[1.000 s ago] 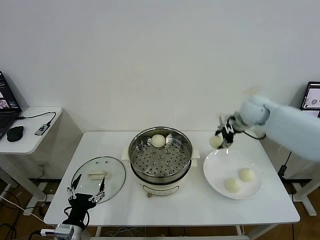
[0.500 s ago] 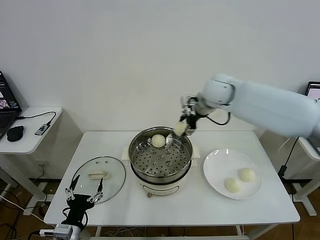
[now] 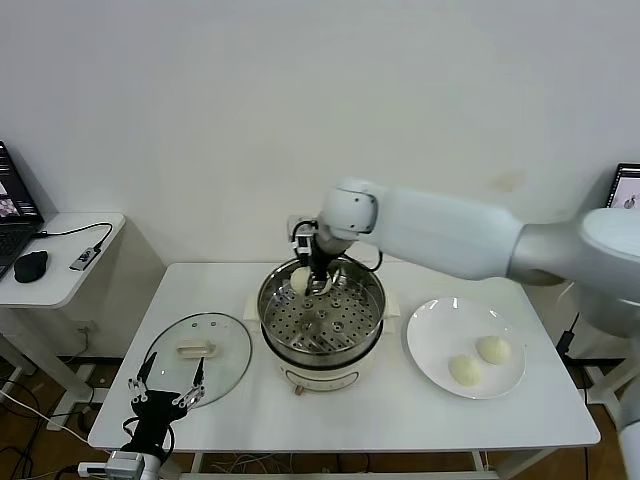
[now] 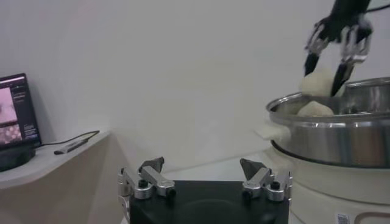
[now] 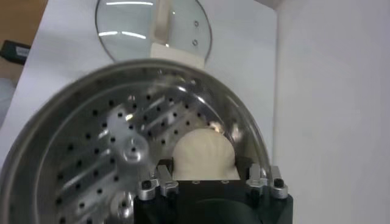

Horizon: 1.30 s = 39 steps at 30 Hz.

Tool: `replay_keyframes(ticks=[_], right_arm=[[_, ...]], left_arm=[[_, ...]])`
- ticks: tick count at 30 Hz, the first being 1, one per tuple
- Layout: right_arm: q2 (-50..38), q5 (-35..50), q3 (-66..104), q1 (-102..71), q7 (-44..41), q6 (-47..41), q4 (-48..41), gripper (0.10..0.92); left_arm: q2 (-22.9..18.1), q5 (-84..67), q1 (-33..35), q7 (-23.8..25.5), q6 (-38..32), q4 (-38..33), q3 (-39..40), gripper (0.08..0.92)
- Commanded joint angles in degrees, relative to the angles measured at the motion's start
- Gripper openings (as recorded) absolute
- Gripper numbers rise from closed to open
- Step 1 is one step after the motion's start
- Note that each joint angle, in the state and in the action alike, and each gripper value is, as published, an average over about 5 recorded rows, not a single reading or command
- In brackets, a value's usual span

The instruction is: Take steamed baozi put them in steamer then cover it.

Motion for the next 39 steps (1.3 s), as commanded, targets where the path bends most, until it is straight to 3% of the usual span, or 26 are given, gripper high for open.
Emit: replay_keyframes(ticks=[1,12,18,23,29,39], right_arm=[[4.9,0.1,0.0,-2.9,0.8,-0.9,-3.8,0.628],[7.0,-1.4,-0.3,-4.8,0.8,-0.2,-7.0,0.643],[5.3,-2.3,-0.4,-2.9,-1.9,-0.4,-5.6,0.779],[0.7,-4.0,-0.7,2.0,-8.0,0.6,-1.2,0.821],[-9.8,-5.4,-2.4,10.6,-14.7,4.1,7.1,0.823],[-35.5,-10.2,-7.7,17.1,-19.6,8.8,24.6,0.823]], left_arm=[[0.0,0.1,0.0,0.0,0.0,-0.1,0.0,0.823],[0.0,0.1,-0.2,0.1,-0.2,0.0,0.0,0.823],[0.0,0.0,-0.3,0.1,-0.2,-0.1,0.0,0.823],[0.1,0.0,-0.4,0.1,-0.1,-0.2,0.1,0.823],[0.5,0.0,-0.5,0.2,-0.1,-0.6,0.3,0.823],[0.9,0.3,-0.6,0.4,0.1,-1.3,1.3,0.823]])
